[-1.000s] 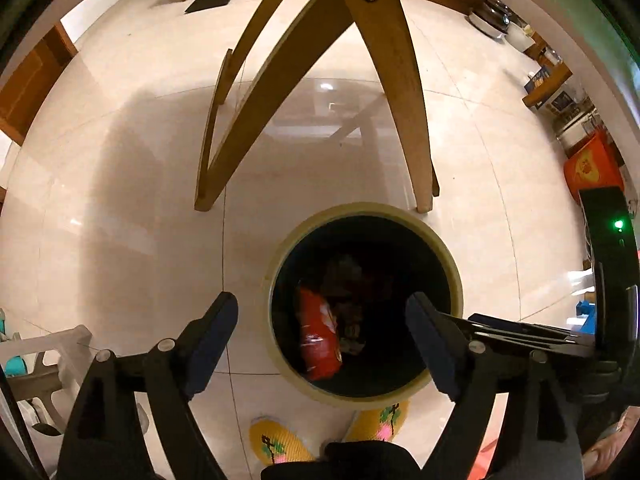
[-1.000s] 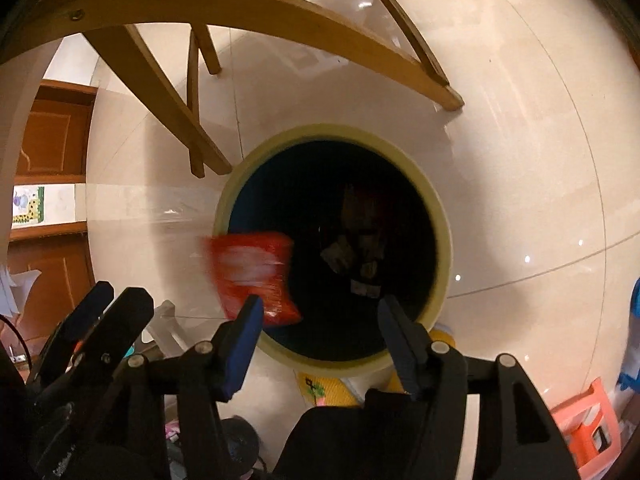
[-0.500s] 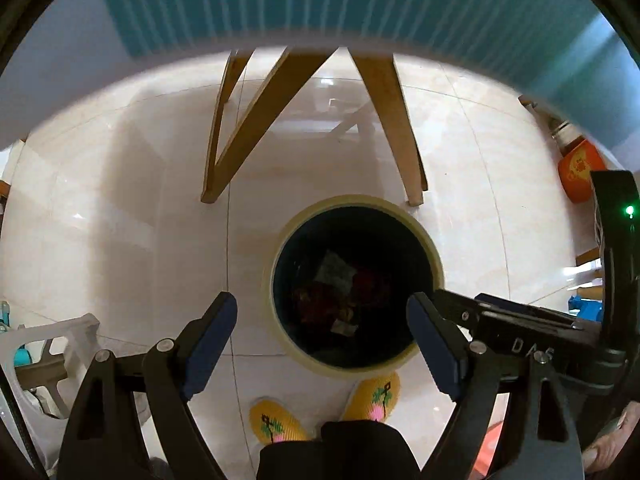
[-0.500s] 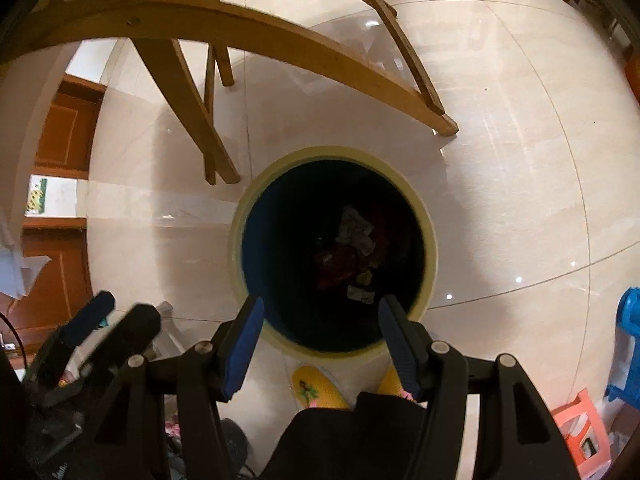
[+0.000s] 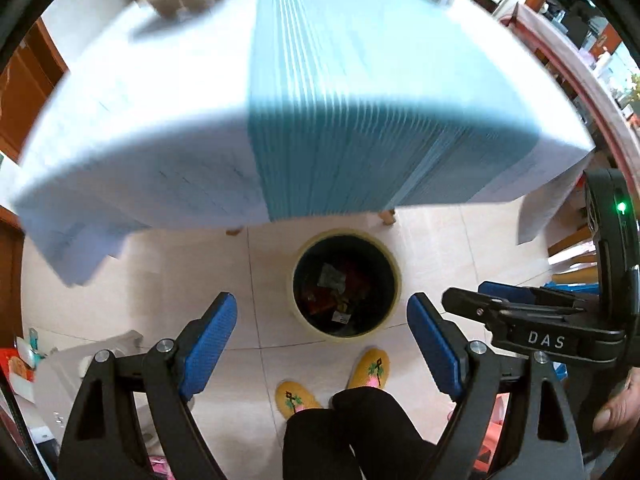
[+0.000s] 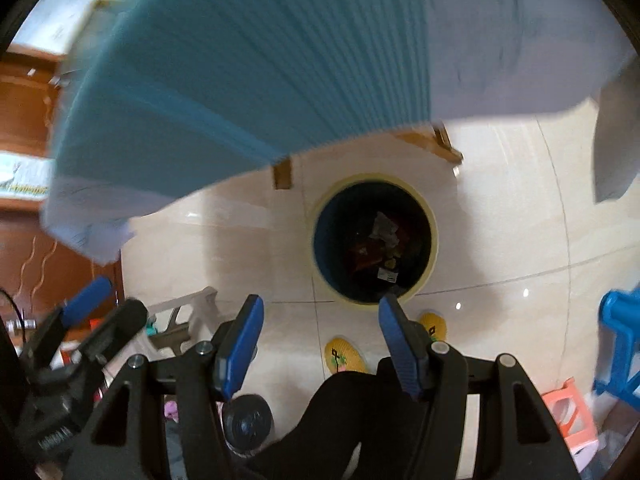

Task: Collect trash
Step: 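Raise both tools back up over the table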

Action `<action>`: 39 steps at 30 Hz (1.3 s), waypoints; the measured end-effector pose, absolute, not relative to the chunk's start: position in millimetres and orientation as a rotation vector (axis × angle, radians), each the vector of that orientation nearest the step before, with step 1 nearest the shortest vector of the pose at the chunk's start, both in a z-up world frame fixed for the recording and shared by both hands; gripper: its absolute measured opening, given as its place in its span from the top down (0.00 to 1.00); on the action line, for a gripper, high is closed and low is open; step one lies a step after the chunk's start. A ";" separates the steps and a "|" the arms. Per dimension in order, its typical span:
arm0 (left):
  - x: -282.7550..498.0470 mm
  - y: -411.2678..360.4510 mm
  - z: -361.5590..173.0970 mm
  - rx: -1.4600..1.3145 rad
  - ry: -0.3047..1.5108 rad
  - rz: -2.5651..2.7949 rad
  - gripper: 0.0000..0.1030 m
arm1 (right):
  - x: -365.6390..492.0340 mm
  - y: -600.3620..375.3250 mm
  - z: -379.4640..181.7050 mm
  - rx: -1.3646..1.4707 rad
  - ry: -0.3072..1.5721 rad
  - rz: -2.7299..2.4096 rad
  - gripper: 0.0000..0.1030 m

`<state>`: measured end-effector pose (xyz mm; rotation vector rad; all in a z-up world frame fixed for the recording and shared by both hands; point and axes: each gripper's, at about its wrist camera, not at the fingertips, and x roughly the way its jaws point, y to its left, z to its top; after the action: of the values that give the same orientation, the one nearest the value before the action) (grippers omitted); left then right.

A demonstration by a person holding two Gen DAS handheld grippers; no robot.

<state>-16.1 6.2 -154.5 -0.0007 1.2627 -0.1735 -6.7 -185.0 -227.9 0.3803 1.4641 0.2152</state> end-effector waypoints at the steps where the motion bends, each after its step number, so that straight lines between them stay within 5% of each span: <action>1: -15.9 9.0 -141.3 0.000 1.255 -0.170 0.17 | -7.5 -184.1 -215.4 0.358 1.454 0.229 0.42; 18: 32.6 60.6 54.7 -0.179 0.963 0.111 0.17 | 46.7 -176.6 11.4 0.155 1.057 0.452 0.42; 30: 102.6 95.7 55.7 -0.121 0.998 0.208 0.22 | 120.3 -131.3 57.9 0.060 0.947 0.524 0.42; 39: 205.8 132.2 4.9 -0.100 1.128 0.095 0.31 | 185.2 -93.7 51.4 0.044 0.971 0.477 0.42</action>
<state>205.8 132.1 4.9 -0.1000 1.1281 0.0955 185.2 -93.7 51.4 0.0444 0.9705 0.4767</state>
